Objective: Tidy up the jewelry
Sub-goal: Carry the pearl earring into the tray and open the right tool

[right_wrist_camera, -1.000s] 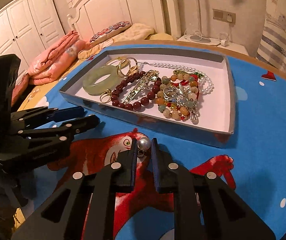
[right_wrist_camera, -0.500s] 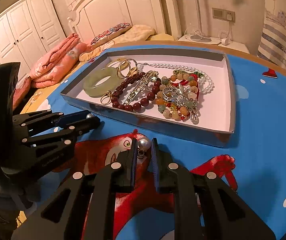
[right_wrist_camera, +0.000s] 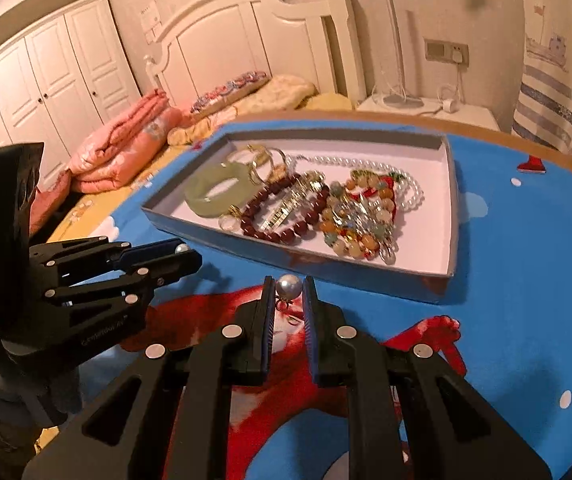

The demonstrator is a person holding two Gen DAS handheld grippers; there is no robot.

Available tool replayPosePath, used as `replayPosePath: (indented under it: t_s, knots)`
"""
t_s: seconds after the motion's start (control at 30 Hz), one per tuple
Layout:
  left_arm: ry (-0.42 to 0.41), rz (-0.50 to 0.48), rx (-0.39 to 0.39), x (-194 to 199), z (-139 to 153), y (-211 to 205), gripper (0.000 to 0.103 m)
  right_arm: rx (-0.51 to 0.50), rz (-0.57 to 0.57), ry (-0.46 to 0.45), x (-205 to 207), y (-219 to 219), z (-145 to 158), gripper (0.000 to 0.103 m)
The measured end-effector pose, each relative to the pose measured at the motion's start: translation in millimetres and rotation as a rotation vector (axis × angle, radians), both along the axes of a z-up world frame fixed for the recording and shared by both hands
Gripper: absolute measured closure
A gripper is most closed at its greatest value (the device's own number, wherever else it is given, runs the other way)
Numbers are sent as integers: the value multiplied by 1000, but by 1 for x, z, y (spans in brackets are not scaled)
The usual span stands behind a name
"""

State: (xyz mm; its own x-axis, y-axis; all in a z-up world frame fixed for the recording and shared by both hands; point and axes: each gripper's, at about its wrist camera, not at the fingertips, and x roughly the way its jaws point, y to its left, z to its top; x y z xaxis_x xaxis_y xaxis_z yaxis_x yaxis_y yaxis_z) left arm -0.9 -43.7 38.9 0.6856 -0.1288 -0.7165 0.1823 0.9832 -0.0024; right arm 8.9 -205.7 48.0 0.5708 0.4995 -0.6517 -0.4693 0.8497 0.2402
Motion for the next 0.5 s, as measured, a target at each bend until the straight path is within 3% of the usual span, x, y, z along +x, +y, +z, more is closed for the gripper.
replayPosePath:
  t_s: [0.17, 0.5]
  knots:
    - [-53, 3, 15, 11, 22, -4, 84, -5, -12, -73, 8, 4, 22, 88]
    - [-73, 46, -9, 60, 24, -10, 83, 29, -87, -44, 48, 3, 11, 87]
